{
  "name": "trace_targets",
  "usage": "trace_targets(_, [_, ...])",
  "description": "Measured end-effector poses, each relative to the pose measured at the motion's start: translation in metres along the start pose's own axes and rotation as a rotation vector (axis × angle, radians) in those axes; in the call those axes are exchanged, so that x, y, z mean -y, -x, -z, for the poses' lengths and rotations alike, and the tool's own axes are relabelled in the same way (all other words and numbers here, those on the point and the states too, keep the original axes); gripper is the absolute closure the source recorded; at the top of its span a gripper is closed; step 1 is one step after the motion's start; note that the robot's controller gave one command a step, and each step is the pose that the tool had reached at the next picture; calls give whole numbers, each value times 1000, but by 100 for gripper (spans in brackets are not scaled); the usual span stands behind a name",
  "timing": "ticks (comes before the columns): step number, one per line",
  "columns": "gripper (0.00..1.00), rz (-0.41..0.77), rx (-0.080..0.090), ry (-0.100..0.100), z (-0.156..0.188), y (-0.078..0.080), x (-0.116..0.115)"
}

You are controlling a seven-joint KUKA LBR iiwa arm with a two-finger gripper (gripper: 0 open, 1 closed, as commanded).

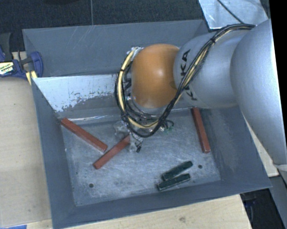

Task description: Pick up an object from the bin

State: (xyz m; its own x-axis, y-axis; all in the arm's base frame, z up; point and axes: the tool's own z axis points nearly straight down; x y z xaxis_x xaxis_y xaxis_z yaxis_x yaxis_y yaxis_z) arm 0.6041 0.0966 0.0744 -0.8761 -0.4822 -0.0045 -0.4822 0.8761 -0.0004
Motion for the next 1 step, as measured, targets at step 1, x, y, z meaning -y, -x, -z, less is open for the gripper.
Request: trace_targets(1, [100, -5, 7, -4, 108, 3, 1])
